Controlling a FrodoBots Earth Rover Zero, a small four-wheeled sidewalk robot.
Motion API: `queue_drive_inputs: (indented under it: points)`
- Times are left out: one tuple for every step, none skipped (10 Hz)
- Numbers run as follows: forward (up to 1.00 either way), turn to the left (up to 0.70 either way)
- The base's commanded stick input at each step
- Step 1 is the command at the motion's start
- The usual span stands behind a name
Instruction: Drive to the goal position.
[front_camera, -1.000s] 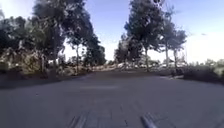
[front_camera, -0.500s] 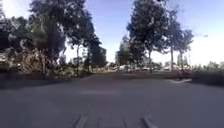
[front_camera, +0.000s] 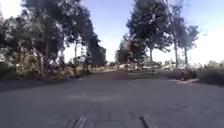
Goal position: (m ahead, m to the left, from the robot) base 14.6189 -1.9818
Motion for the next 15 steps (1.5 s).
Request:
queue_drive_inputs:
  points:
    - [1.00, 0.27]
    - [1.00, 0.27]
    - [1.00, 0.00]
    - [1.00, 0.00]
    - [1.00, 0.00]
    - [1.00, 0.00]
    - [1.00, 0.00]
    - [1.00, 0.00]
    - [1.00, 0.00]
    - [1.00, 0.00]
    - [1.00, 0.00]
    - [1.00, 0.00]
    - [1.00, 0.00]
    - [1.00, 0.00]
    - [1.00, 0.00]
